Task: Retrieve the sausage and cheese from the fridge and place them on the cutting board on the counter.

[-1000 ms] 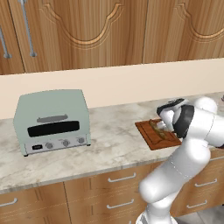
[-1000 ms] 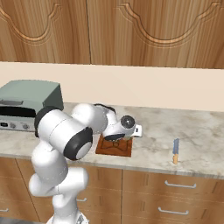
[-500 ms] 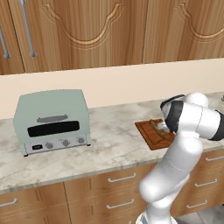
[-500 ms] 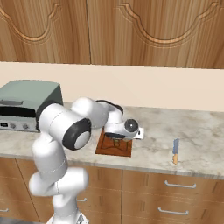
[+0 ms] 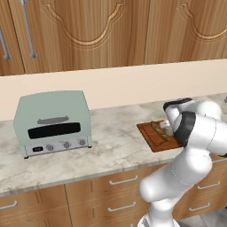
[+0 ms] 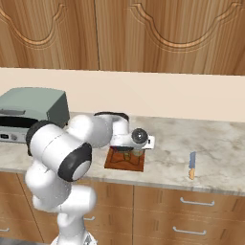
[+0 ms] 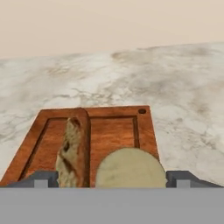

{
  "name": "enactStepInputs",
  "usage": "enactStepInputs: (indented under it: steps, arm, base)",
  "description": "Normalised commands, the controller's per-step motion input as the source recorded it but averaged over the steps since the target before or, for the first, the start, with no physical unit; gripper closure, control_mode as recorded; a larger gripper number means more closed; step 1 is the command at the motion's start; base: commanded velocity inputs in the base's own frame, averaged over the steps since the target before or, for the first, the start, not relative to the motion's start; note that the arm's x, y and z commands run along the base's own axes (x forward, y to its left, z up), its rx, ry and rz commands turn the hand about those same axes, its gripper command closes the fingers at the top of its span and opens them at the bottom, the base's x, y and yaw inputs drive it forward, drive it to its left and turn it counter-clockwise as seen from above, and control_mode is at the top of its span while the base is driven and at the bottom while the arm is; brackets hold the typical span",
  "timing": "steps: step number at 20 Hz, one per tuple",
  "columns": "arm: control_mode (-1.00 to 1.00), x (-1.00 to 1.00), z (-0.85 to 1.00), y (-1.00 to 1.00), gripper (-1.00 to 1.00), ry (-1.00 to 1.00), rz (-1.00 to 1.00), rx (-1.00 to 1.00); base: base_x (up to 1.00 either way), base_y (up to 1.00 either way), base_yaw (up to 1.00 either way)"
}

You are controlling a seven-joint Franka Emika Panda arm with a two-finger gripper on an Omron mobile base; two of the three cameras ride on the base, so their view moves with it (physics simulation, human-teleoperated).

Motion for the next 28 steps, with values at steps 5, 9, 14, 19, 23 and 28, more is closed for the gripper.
enactStepInputs:
  steps: [5, 9, 14, 19, 23, 28]
  arm:
    - [-1.00, -0.42, 1.00, 0.12, -1.00, 0.00, 0.00, 0.06]
    - [-1.00, -0.31, 1.00, 0.22, -1.00, 0.05, 0.00, 0.06]
    - [-1.00, -0.71, 0.93, 0.13, -1.00, 0.23, -0.01, 0.08]
    - [-1.00, -1.00, 0.62, 0.21, -1.00, 0.32, -0.03, 0.06]
    - [-1.00, -1.00, 0.18, 0.55, -1.00, 0.15, 0.00, 0.00]
    - [-1.00, -0.93, 0.00, 0.81, -1.00, 0.00, 0.01, -0.03]
  base:
    - [0.00, 0.00, 0.00]
    - [0.00, 0.00, 0.00]
    - [0.00, 0.00, 0.00]
    - [0.00, 0.00, 0.00]
    - [0.00, 0.00, 0.00]
    - [0.00, 0.00, 0.00]
